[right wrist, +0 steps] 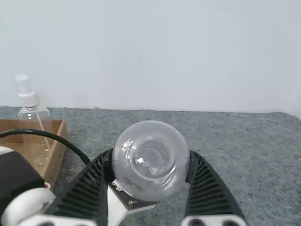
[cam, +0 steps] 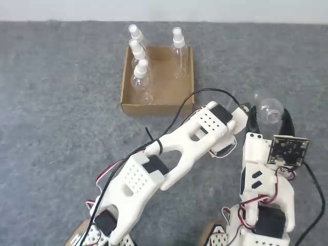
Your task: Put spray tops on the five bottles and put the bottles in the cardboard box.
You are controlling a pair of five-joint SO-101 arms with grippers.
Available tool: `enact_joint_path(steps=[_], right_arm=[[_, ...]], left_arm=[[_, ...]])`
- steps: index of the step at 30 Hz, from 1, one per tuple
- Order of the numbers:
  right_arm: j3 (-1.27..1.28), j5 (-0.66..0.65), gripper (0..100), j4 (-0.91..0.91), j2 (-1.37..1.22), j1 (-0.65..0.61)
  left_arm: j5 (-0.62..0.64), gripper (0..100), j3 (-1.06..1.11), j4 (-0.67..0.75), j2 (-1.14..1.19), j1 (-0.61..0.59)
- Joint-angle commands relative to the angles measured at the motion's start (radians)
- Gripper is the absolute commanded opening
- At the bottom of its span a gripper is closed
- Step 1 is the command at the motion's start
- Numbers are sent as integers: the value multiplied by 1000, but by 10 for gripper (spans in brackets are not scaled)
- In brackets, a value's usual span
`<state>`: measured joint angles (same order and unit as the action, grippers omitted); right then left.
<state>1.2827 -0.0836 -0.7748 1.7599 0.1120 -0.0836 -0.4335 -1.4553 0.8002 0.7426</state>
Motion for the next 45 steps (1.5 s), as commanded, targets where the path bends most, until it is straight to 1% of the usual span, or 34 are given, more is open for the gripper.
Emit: enact_joint_path(steps=[1,6,11,15,18,22,26,29,34,37,38,40,43,44,45], right_arm=[[-52,8,43,21,13,-5],[-52,8,43,22,13,-1],[-52,9,43,24,13,-1],[-51,12,43,24,13,1],[-51,12,43,24,13,1],[-51,12,43,24,13,1],[-51,12,43,24,13,1],[-51,12,43,22,13,1],[-51,12,44,22,13,1],[-51,12,45,25,13,1],[-51,12,45,25,13,1],[-52,9,45,25,13,2],[-54,8,45,25,13,2],[-54,8,45,25,13,2],[-54,8,45,25,13,2]], left_arm=[[-11,11,-45,-14,-11,-8],[-17,11,15,-21,-43,-5],[-18,11,163,-6,-189,-8],[-23,11,354,51,-344,-32],[-81,11,522,92,-468,-35],[-126,11,746,163,-626,-37],[-201,11,888,173,-736,-38],[-244,11,954,173,-801,-86],[-265,12,952,193,-879,-187],[-255,20,921,233,-905,-192],[-239,39,909,247,-907,-186],[-161,110,894,282,-907,-169],[-26,267,895,348,-905,-137],[8,294,895,370,-905,-126],[32,297,895,393,-905,-115]])
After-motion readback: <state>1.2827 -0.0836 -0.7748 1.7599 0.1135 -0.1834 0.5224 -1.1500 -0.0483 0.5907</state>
